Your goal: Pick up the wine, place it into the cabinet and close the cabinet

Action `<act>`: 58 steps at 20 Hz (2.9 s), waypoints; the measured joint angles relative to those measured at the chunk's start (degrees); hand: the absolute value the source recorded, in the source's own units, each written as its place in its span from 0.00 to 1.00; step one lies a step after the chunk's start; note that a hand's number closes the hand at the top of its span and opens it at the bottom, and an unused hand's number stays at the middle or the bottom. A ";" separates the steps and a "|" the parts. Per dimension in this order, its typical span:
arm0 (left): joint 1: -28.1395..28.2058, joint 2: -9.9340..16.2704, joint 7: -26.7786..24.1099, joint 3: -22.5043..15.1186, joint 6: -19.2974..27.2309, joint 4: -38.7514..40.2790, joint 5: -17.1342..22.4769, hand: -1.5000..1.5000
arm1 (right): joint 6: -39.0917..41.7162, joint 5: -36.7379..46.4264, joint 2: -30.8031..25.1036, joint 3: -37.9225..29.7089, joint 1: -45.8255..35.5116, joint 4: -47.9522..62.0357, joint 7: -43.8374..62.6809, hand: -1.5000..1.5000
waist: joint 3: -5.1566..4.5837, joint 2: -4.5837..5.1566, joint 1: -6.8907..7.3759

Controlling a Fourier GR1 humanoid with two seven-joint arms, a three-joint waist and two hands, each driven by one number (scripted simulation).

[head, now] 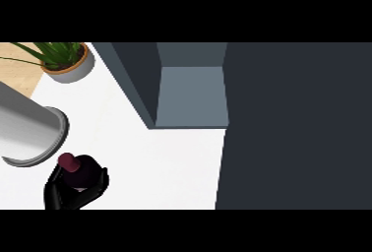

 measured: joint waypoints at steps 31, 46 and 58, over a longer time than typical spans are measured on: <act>-2.41 5.46 29.81 -14.92 -8.01 -37.68 -4.51 1.00 | 1.39 -0.73 1.25 -1.27 0.14 0.38 0.60 0.00 | -0.09 -0.01 0.26; -16.54 -3.90 46.21 -27.55 6.58 -42.62 -11.72 1.00 | 2.96 -1.33 0.73 -3.47 0.75 0.46 0.12 0.00 | -0.09 0.07 -0.20; -29.77 -4.73 47.67 -34.69 22.86 -33.49 -13.33 1.00 | 4.03 -2.14 1.14 -3.81 1.65 0.36 -0.19 0.00 | -0.11 0.08 -0.36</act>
